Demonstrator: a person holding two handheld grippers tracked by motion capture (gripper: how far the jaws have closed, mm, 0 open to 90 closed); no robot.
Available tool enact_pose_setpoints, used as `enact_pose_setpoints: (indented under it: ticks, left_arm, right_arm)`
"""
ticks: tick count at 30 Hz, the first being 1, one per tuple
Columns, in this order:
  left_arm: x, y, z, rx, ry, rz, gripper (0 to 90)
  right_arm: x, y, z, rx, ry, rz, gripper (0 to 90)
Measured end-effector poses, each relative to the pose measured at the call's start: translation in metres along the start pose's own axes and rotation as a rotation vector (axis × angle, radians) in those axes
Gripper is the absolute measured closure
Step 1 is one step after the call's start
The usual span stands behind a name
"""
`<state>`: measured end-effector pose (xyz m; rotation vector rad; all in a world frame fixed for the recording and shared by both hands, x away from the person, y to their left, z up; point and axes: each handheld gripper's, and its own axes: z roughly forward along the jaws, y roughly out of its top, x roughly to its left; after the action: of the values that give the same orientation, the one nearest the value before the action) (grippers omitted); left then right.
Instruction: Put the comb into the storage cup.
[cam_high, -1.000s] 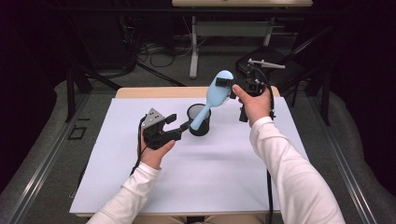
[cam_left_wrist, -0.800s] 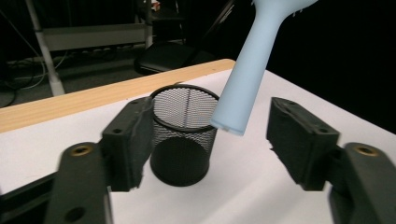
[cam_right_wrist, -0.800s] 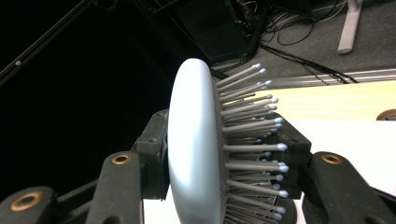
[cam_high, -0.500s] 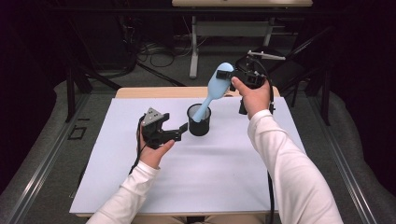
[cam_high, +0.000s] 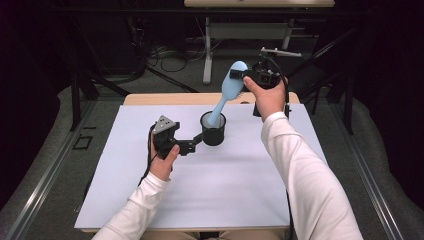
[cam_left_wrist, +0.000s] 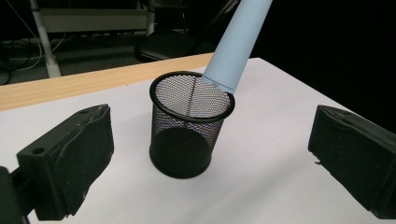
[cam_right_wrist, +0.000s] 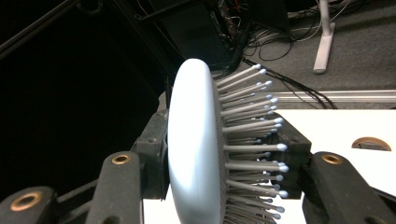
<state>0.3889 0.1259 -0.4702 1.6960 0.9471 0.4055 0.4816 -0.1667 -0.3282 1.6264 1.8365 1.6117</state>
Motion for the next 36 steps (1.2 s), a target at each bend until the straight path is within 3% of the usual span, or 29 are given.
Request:
enact_pose_setpoints:
  ticks: [12, 36]
  left_arm:
    - [0.001, 0.0, 0.0, 0.02, -0.007, 0.003, 0.5]
    - [0.005, 0.001, -0.002, 0.014, -0.012, -0.01, 0.5]
  right_arm:
    - [0.006, 0.004, 0.008, -0.004, -0.045, -0.043, 48.6]
    - [0.025, -0.01, 0.038, -0.003, -0.14, -0.201, 48.6]
